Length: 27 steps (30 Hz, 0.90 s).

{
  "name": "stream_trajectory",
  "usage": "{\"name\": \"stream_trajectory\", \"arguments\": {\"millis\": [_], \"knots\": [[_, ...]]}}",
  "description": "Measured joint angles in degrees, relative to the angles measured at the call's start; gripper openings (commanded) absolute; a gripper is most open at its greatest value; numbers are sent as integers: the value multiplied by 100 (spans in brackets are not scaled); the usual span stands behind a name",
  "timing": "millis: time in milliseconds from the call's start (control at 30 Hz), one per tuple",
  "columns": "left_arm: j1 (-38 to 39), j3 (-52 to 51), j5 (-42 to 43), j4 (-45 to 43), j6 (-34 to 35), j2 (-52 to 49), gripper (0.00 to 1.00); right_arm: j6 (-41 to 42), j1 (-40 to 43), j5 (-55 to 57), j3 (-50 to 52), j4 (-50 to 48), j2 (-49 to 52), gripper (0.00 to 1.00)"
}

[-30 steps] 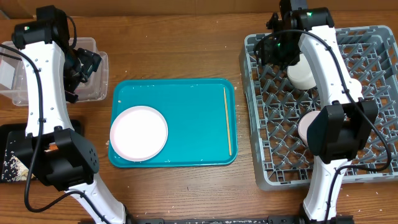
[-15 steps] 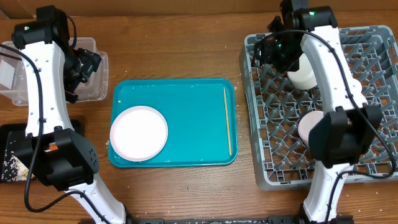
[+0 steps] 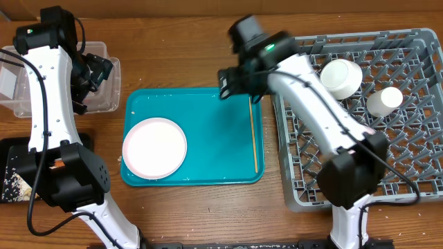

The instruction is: Sort waste into correct bins and load items into the dishwasher

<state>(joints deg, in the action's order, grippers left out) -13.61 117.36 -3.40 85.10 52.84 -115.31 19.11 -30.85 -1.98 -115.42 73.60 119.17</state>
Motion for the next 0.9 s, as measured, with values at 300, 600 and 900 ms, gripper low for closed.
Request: {"name": "stream_trajectory", "arguments": {"millis": [300,600,900], "knots": [[0,0,0,0,0,0,100,426,-107,282,1110,-588,442,98],[0,0,0,0,0,0,100,531,-103,114,1631,-1163,507,98],[0,0,0,2,0,0,100,557,-103,20,1976,-1349,514,97]]}}
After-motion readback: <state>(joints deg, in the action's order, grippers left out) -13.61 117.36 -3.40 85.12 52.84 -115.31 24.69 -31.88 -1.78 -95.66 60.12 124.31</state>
